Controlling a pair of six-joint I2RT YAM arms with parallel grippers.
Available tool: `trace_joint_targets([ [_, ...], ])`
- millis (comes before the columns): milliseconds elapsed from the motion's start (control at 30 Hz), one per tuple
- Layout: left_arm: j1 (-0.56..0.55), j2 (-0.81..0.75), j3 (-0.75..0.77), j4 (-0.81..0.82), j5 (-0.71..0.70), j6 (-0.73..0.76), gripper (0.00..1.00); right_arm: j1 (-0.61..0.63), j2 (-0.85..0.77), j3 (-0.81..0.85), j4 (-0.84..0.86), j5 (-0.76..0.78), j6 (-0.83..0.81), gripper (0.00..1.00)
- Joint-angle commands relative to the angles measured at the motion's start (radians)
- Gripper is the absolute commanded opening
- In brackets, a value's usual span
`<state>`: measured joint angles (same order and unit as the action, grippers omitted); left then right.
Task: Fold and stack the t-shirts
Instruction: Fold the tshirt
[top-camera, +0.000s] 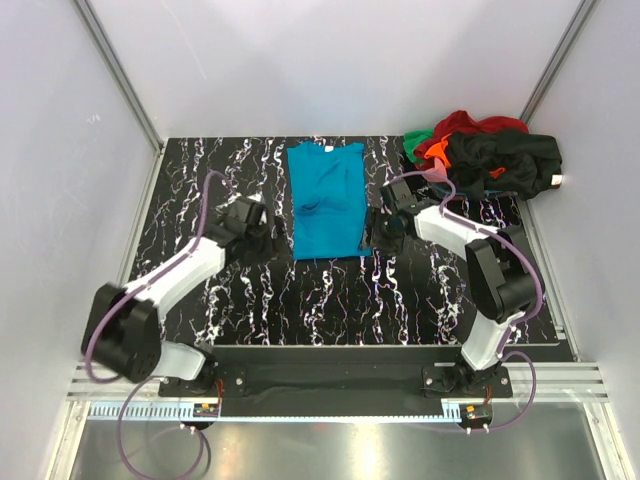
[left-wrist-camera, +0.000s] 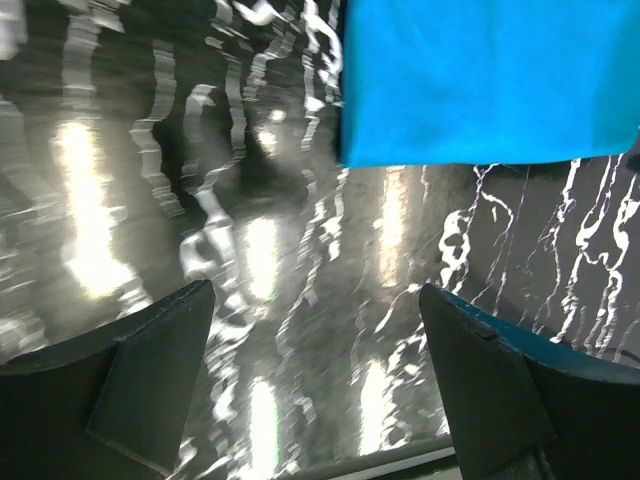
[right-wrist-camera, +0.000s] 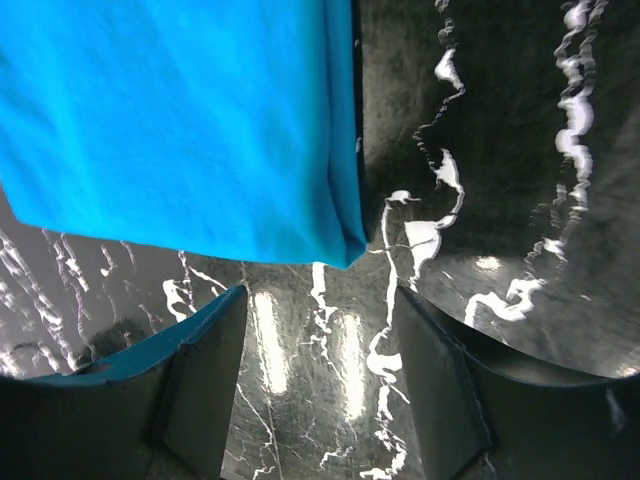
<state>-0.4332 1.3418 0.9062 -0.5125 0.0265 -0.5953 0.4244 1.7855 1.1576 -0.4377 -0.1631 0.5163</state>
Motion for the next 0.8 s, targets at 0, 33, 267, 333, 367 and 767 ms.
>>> trace_joint_targets([
  [0,-0.006,0.133,0.000,0.237,0.137,-0.080,0.88,-0.033,-0.023,-0.036,0.174,-0.093,0.027,0.66],
  [33,-0.007,0.161,0.003,0.258,0.142,-0.086,0.88,-0.041,-0.014,-0.042,0.181,-0.102,0.028,0.66],
  [267,-0.013,0.318,-0.024,0.388,0.187,-0.144,0.83,-0.078,0.026,-0.090,0.229,-0.150,0.033,0.56],
  [333,-0.019,0.339,-0.038,0.422,0.178,-0.161,0.81,-0.079,0.037,-0.114,0.251,-0.159,0.034,0.54],
  [367,-0.021,0.345,-0.053,0.434,0.173,-0.167,0.81,-0.079,0.040,-0.122,0.260,-0.167,0.034,0.54],
  [767,-0.030,0.433,-0.081,0.531,0.145,-0.199,0.35,-0.088,0.072,-0.176,0.309,-0.190,0.044,0.22],
])
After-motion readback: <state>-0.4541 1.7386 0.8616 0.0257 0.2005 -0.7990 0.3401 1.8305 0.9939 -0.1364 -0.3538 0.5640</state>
